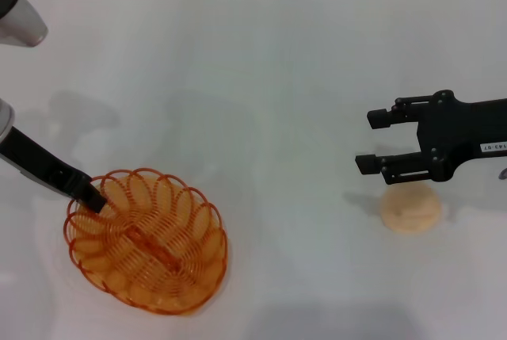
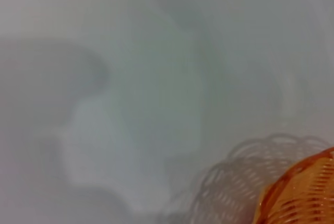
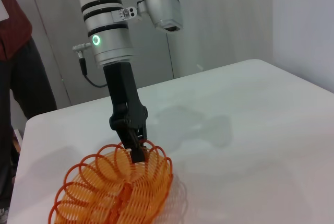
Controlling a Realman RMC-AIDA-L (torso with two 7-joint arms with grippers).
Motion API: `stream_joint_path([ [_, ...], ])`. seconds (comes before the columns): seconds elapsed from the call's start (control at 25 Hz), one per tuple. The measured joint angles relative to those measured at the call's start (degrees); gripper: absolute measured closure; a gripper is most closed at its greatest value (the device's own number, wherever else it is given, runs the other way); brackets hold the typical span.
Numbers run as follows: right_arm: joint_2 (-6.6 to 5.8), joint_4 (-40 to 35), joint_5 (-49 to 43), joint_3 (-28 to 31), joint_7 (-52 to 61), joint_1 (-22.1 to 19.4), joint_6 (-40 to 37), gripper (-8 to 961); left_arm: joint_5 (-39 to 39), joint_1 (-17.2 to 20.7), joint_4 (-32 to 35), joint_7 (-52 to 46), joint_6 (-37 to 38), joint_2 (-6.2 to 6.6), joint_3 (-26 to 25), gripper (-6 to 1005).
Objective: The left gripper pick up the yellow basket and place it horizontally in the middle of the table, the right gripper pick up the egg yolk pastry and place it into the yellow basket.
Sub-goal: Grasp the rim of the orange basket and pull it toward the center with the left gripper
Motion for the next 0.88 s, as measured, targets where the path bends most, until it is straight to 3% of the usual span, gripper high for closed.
stream_joint_path([
  [0.52, 0.0, 0.4, 0.1, 0.2, -0.1, 0.0, -0.1, 229, -2.9, 0.0, 0.7, 0.2, -0.2, 0.47, -0.8, 907],
  [0.88, -0.06, -0.2, 1.5, 1.7, 0.0, 0.0, -1.0, 229, -4.3, -0.2, 2.2, -2.3, -1.5, 0.22, -6.7, 913],
])
